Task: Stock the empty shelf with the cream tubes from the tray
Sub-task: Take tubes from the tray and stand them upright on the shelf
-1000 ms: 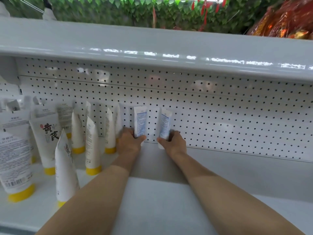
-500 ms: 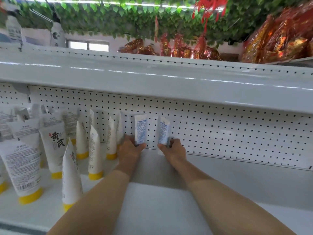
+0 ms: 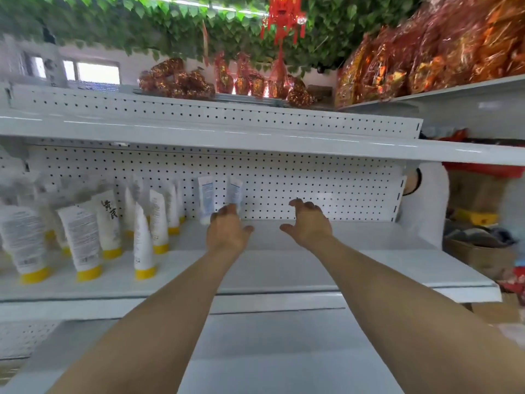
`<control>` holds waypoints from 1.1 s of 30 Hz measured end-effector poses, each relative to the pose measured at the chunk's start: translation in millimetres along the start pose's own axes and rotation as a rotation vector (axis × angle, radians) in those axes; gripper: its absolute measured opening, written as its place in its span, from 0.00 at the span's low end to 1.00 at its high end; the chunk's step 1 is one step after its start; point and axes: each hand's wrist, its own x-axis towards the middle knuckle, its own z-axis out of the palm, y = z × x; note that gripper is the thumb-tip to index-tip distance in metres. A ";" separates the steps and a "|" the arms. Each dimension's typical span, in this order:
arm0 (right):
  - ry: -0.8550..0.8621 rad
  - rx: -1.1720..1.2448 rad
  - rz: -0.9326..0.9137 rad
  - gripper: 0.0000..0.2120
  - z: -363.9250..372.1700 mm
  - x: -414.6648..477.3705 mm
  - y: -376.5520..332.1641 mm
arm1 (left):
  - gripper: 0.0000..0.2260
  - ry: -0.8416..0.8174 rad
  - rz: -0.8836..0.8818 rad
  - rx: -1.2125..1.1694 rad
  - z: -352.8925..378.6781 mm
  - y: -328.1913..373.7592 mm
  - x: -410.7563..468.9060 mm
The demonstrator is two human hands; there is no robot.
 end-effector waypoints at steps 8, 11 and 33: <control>0.088 -0.055 0.082 0.30 -72.4 -133.6 35.0 | 0.28 -0.051 0.228 0.143 -35.1 55.2 -109.0; 0.122 -0.090 0.105 0.30 -92.6 -173.5 50.4 | 0.28 -0.080 0.298 0.121 -36.2 77.2 -139.7; 0.078 -0.027 0.482 0.24 -110.3 -288.6 248.1 | 0.24 -0.300 0.434 -0.016 112.5 223.2 -260.5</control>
